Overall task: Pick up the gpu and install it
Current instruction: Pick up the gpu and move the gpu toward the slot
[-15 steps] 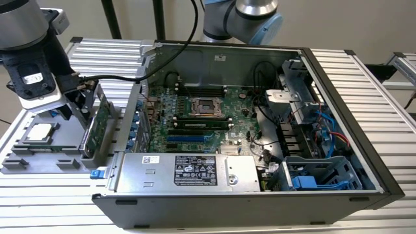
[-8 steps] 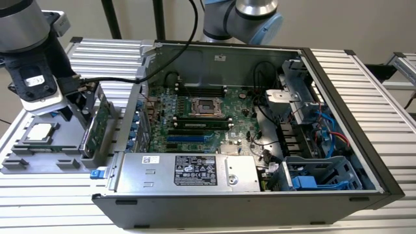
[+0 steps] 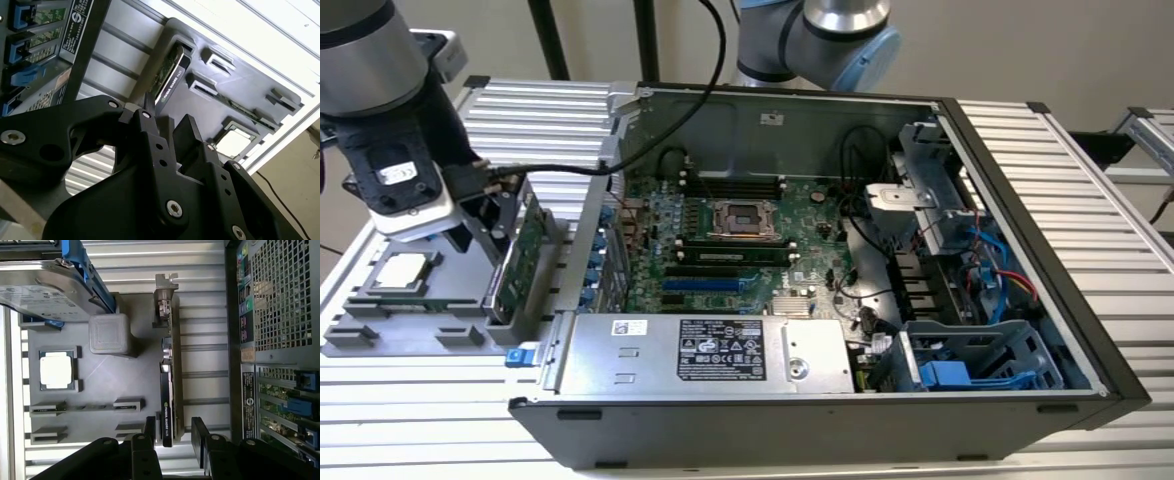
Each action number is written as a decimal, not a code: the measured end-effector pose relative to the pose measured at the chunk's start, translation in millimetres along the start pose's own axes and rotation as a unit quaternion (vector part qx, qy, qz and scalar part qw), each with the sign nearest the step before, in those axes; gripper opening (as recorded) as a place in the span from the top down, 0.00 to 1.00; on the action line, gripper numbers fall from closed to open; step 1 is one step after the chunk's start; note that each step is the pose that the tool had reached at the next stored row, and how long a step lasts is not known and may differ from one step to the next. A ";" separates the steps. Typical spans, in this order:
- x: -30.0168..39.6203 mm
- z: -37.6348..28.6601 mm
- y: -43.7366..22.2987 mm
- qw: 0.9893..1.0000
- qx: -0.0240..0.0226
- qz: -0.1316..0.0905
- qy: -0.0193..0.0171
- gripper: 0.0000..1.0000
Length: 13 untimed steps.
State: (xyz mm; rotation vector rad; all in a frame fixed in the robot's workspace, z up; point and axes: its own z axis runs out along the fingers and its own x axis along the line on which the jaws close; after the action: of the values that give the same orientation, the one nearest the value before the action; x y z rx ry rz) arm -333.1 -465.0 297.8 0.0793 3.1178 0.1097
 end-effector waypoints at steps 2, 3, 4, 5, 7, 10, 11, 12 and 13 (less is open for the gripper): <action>0.0 1.1 0.0 1.000 0.000 0.000 0.000 1.00; 0.0 1.8 0.0 1.000 0.000 0.000 0.000 1.00; 0.1 2.3 0.0 1.000 0.000 0.000 0.000 1.00; 0.1 2.8 0.0 1.000 0.000 0.000 0.000 1.00; 0.1 3.9 0.0 1.000 0.000 0.000 0.000 1.00; 0.1 5.6 0.0 1.000 0.000 0.000 0.000 1.00; 0.1 6.2 -0.1 1.000 0.000 0.000 0.000 1.00; 0.2 6.9 -0.1 1.000 0.000 0.000 0.000 1.00; 0.2 7.6 -0.1 1.000 0.000 0.000 0.000 1.00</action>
State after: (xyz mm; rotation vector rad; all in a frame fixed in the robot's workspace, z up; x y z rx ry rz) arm -333.2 -464.6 290.2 0.0793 3.1179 0.1096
